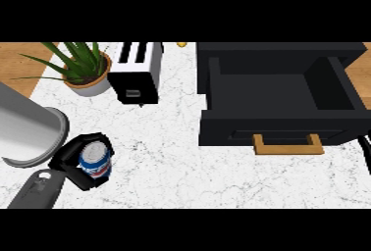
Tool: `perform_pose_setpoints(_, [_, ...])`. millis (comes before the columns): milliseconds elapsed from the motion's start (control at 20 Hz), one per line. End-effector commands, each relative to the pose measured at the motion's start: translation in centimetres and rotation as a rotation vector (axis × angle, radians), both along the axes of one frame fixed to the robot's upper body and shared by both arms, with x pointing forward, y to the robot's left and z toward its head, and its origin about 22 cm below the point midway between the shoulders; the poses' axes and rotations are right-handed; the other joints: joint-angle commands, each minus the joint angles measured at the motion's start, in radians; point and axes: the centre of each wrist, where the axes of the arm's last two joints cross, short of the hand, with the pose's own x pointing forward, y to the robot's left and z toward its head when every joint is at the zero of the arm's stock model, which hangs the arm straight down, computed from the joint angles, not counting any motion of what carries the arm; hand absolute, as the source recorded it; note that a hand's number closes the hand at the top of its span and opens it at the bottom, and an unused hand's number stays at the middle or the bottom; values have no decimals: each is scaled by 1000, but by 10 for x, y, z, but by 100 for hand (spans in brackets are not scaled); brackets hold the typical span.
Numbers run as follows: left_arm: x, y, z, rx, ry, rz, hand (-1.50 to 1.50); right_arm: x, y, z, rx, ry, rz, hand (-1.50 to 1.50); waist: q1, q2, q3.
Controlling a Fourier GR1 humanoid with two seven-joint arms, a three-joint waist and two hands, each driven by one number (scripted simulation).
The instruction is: Pick up the can, place it into the drawer and close the drawer
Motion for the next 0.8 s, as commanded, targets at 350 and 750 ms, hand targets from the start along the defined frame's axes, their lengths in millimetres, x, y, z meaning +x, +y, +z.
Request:
perform_pose_setpoints(350, [12,-43,1,-177,-93,714,150,-7,-1,3,23,-10,-16,-150,17,-7,2])
perform_pose_setpoints(750, [23,-91,76,-150,-172,626,150,-14,-19,8,-5,-17,-15,-150,7,-3,1])
